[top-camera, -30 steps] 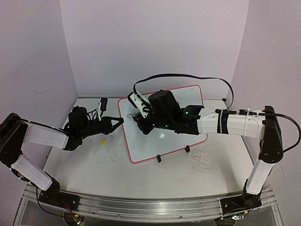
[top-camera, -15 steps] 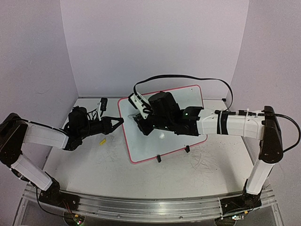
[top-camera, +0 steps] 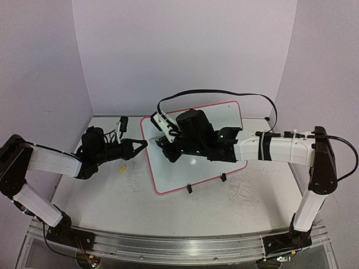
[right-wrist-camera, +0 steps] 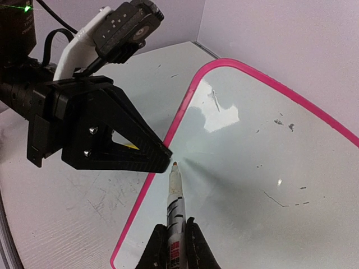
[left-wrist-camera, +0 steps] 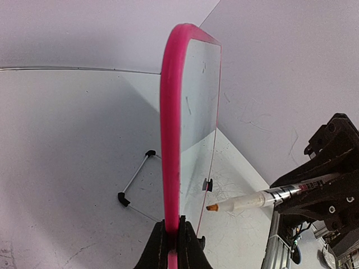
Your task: Write a sentence on the whiteboard
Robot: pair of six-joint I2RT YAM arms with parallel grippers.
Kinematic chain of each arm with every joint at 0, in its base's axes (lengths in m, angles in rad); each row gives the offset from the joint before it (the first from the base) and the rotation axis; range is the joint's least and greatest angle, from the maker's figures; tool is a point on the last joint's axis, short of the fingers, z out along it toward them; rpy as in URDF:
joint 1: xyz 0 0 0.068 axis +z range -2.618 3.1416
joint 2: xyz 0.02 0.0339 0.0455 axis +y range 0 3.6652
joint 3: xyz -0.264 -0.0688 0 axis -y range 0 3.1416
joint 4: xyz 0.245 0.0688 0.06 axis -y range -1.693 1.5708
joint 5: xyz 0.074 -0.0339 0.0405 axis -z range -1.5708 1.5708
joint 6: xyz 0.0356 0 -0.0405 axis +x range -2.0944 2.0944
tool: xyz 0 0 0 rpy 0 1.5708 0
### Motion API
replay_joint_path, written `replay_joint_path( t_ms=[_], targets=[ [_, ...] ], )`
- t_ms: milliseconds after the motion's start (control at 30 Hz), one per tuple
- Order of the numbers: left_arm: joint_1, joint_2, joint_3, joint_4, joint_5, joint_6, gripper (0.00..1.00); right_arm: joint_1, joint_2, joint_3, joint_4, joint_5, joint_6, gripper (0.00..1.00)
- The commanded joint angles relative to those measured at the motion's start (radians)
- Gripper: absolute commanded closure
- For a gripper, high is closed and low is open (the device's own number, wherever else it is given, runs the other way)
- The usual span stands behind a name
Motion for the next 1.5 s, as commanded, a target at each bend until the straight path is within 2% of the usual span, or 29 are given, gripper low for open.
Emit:
replay_joint_path(
  t_ms=[0,1467],
  targets=[
    [0.0,-0.021,0.0,0.022,0.005,0.024,1.0,0.009,0.02,0.039,0.03,-0.015,0.005,1.0],
    [0.0,-0.034,-0.004,0.022,0.009,0.023,1.0,0.009,0.038,0.037,0.004,0.155,0.049,1.0]
  ],
)
